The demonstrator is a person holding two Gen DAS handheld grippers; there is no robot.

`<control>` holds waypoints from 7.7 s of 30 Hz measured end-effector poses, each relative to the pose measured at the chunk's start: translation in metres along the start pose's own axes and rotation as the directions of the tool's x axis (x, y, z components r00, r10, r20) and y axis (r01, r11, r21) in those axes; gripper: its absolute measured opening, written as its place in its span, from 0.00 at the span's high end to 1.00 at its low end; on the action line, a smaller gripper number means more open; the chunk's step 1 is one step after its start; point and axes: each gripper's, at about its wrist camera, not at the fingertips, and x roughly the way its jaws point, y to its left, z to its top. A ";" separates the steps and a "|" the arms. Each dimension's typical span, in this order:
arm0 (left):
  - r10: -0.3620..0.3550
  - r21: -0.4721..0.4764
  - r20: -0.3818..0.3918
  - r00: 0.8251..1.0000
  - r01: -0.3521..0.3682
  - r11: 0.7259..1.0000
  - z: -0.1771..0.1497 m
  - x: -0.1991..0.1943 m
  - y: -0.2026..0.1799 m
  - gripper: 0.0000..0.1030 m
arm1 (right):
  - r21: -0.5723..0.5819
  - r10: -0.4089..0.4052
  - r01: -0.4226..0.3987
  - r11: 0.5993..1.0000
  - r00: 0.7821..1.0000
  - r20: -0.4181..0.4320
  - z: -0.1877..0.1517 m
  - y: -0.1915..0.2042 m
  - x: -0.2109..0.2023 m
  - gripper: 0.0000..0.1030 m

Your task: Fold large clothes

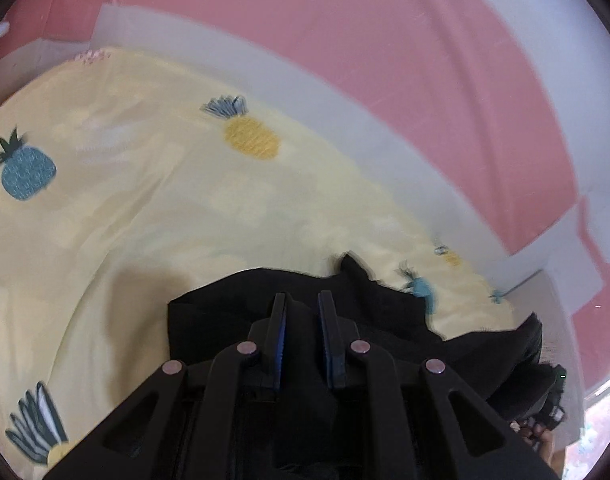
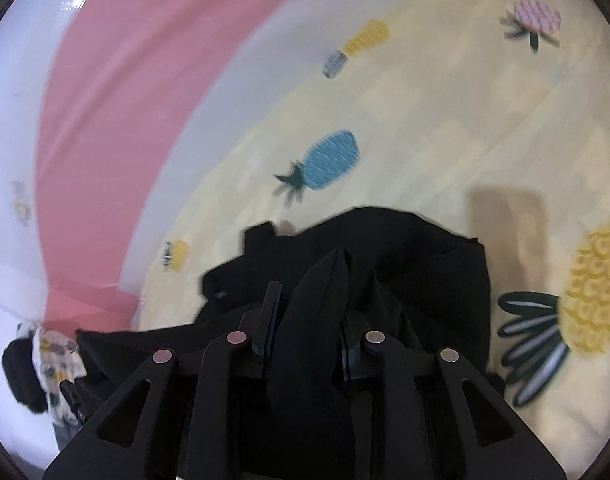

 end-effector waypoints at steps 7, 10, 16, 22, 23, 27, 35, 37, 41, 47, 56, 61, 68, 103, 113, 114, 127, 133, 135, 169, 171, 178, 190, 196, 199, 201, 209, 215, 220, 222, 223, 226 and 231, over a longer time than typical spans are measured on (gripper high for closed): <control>0.042 -0.030 -0.053 0.998 -0.044 0.999 -0.012 0.063 0.023 0.79 | 0.026 -0.010 0.010 1.000 1.000 0.005 -0.001 -0.020 0.035 0.61; -0.005 -0.041 -0.068 0.998 0.002 0.999 -0.009 0.057 0.027 0.67 | 0.006 0.023 -0.023 1.000 0.999 0.035 0.002 -0.013 0.022 0.44; -0.035 -0.061 0.074 0.997 0.040 0.997 0.008 -0.009 0.030 0.40 | -0.093 0.081 -0.068 0.993 0.988 0.135 0.000 0.012 -0.026 0.29; -0.019 0.064 0.083 0.996 0.014 0.998 -0.001 -0.036 0.013 0.29 | -0.201 0.064 -0.020 0.979 0.975 0.215 -0.010 0.017 -0.053 0.28; -0.007 0.088 0.071 0.997 0.001 0.996 -0.005 -0.031 0.012 0.29 | -0.211 0.029 0.015 0.977 0.979 0.201 -0.011 0.014 -0.047 0.28; 0.035 0.101 -0.029 0.999 -0.032 0.994 -0.014 0.014 0.014 0.29 | -0.225 -0.070 0.103 0.969 0.987 0.148 -0.013 0.000 -0.015 0.28; 0.122 0.168 -0.077 0.990 -0.107 0.980 -0.024 0.080 0.012 0.48 | -0.234 -0.150 0.156 0.960 0.988 0.042 0.000 -0.021 0.042 0.64; 0.170 0.217 -0.044 0.985 -0.156 0.964 -0.024 0.079 0.002 0.78 | -0.283 -0.211 0.230 0.931 0.973 0.098 -0.001 -0.007 0.040 0.82; 0.178 0.201 0.020 0.984 -0.179 0.963 -0.007 0.075 -0.003 0.83 | -0.309 -0.231 0.284 0.908 0.952 0.199 0.007 0.012 0.030 0.85; 0.258 0.217 0.040 0.965 -0.261 0.941 -0.012 0.107 0.000 0.83 | -0.289 -0.340 0.388 0.875 0.918 0.205 0.010 -0.008 0.067 0.85; 0.292 0.198 0.046 0.955 -0.296 0.935 -0.019 0.120 0.006 0.76 | -0.297 -0.409 0.451 0.842 0.892 0.195 0.005 -0.018 0.083 0.81; 0.279 0.144 0.104 0.955 -0.292 0.946 -0.010 0.073 0.000 0.75 | -0.339 -0.379 0.464 0.818 0.880 0.287 -0.004 0.011 0.042 0.78; 0.149 0.249 0.130 0.980 -0.178 0.952 -0.077 -0.007 -0.017 0.64 | -0.395 -0.220 0.313 0.864 0.939 0.263 -0.085 0.024 -0.026 0.69; 0.033 -0.266 -0.035 0.999 -0.041 0.963 -0.172 -0.007 0.078 0.16 | 0.231 0.092 -0.115 0.966 0.990 0.107 -0.149 -0.102 -0.020 0.18; 0.140 -0.024 -0.060 0.988 -0.142 0.990 -0.157 -0.033 0.036 0.70 | 0.176 0.016 -0.030 0.984 0.997 0.078 -0.140 -0.077 -0.041 0.64; 0.131 -0.019 -0.059 0.990 -0.133 0.991 -0.157 -0.040 0.035 0.70 | 0.177 0.025 -0.039 0.984 0.996 0.081 -0.142 -0.075 -0.048 0.65; 0.061 0.051 -0.153 0.986 -0.054 0.997 -0.276 -0.194 0.058 0.71 | 0.144 -0.011 0.012 0.989 1.000 -0.003 -0.279 -0.098 -0.186 0.65; 0.069 0.059 -0.196 0.978 -0.058 0.997 -0.322 -0.217 0.074 0.70 | 0.173 -0.034 0.038 0.984 0.999 -0.028 -0.312 -0.118 -0.200 0.62; 0.075 0.056 -0.205 0.976 -0.065 0.996 -0.323 -0.211 0.073 0.67 | 0.180 -0.040 0.046 0.983 0.999 -0.037 -0.311 -0.119 -0.198 0.55; 0.135 0.387 -0.138 0.981 -0.072 0.919 -0.269 -0.059 -0.064 0.76 | -0.578 -0.355 0.397 0.713 0.915 0.192 -0.256 -0.006 -0.084 0.38; 0.153 0.351 -0.146 0.977 -0.094 0.932 -0.259 -0.058 -0.059 0.81 | -0.563 -0.392 0.432 0.704 0.898 0.199 -0.244 -0.009 -0.081 0.38; 0.177 0.334 -0.082 0.981 -0.141 0.932 -0.219 -0.078 -0.049 0.78 | -0.520 -0.331 0.378 0.766 0.925 0.185 -0.220 0.006 -0.093 0.38; 0.275 0.217 -0.060 0.960 -0.256 0.942 -0.159 -0.051 0.007 0.39 | -0.308 -0.307 0.320 0.896 0.947 0.092 -0.137 -0.049 -0.074 0.36; 0.246 0.105 -0.177 0.953 -0.230 0.967 -0.153 -0.024 0.033 0.35 | -0.288 -0.269 0.248 0.925 0.962 -0.037 -0.127 -0.045 -0.049 0.39; 0.239 0.108 -0.185 0.953 -0.221 0.969 -0.155 -0.021 0.029 0.71 | -0.307 -0.281 0.278 0.910 0.959 0.036 -0.126 -0.033 -0.059 0.81; 0.239 0.142 -0.091 0.967 -0.225 0.964 -0.151 -0.038 0.017 0.79 | -0.317 -0.264 0.282 0.906 0.959 0.097 -0.123 -0.024 -0.072 0.84; 0.287 0.147 -0.045 0.957 -0.278 0.949 -0.144 -0.002 0.023 0.79 | -0.319 -0.392 0.417 0.851 0.909 0.143 -0.110 -0.040 -0.033 0.85; 0.331 0.102 -0.071 0.941 -0.324 0.941 -0.159 0.028 0.042 0.79 | -0.299 -0.450 0.456 0.838 0.888 0.091 -0.118 -0.067 0.002 0.85; 0.365 0.129 -0.083 0.927 -0.353 0.927 -0.163 0.036 0.039 0.78 | -0.324 -0.484 0.479 0.816 0.872 0.071 -0.119 -0.067 0.012 0.84; 0.376 0.136 -0.098 0.921 -0.362 0.922 -0.159 0.034 0.038 0.75 | -0.320 -0.490 0.481 0.816 0.870 0.056 -0.116 -0.066 0.009 0.83; 0.381 0.143 -0.107 0.918 -0.365 0.920 -0.156 0.032 0.036 0.74 | -0.322 -0.498 0.487 0.812 0.866 0.052 -0.115 -0.063 0.005 0.81; 0.375 0.155 -0.073 0.924 -0.361 0.920 -0.145 0.008 0.029 0.70 | -0.330 -0.474 0.488 0.808 0.871 0.127 -0.115 -0.041 -0.030 0.80; 0.333 0.145 0.036 0.942 -0.334 0.931 -0.133 -0.055 0.012 0.66 | -0.359 -0.358 0.419 0.834 0.906 0.226 -0.136 -0.005 -0.099 0.67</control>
